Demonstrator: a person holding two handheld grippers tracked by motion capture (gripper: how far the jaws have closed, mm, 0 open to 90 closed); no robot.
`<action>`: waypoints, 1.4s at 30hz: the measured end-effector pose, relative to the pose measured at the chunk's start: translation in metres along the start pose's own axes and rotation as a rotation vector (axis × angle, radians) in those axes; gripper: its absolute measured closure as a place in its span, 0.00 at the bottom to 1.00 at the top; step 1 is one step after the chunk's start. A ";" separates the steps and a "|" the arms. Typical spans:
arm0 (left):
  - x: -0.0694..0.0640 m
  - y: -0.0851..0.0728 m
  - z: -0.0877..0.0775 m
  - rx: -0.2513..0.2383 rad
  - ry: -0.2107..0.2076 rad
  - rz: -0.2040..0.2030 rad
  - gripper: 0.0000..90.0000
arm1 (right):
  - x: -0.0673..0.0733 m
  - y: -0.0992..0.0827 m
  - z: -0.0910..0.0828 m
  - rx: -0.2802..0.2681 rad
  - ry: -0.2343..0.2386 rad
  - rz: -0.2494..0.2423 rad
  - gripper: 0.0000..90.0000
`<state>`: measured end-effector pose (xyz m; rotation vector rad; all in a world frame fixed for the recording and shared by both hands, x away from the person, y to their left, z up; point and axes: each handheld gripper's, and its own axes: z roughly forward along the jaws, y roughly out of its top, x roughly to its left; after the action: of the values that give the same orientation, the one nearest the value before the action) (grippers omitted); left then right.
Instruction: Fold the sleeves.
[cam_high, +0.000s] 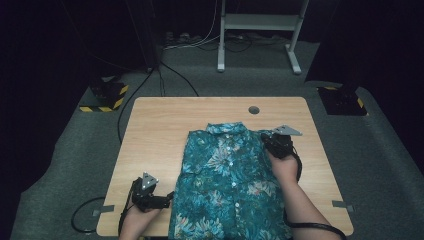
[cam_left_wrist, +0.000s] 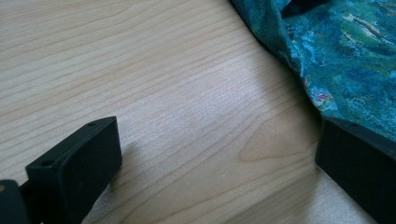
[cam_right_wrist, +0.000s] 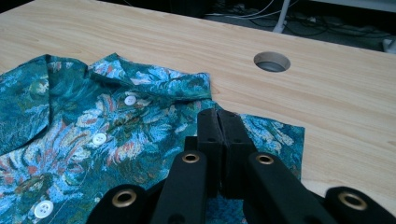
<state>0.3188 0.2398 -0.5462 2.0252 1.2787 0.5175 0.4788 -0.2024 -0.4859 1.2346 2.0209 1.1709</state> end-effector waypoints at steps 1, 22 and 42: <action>0.000 0.000 0.000 0.000 0.000 0.000 0.01 | 0.000 -0.001 0.001 0.003 -0.001 0.001 0.99; 0.000 0.000 0.000 0.000 -0.001 0.001 0.01 | 0.001 -0.020 0.019 0.076 -0.001 -0.004 0.99; 0.000 0.000 0.000 -0.001 -0.006 0.000 0.01 | 0.009 -0.032 0.034 0.155 0.008 -0.023 0.98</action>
<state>0.3187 0.2402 -0.5462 2.0242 1.2744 0.5122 0.4856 -0.1874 -0.5311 1.2780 2.1604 1.0266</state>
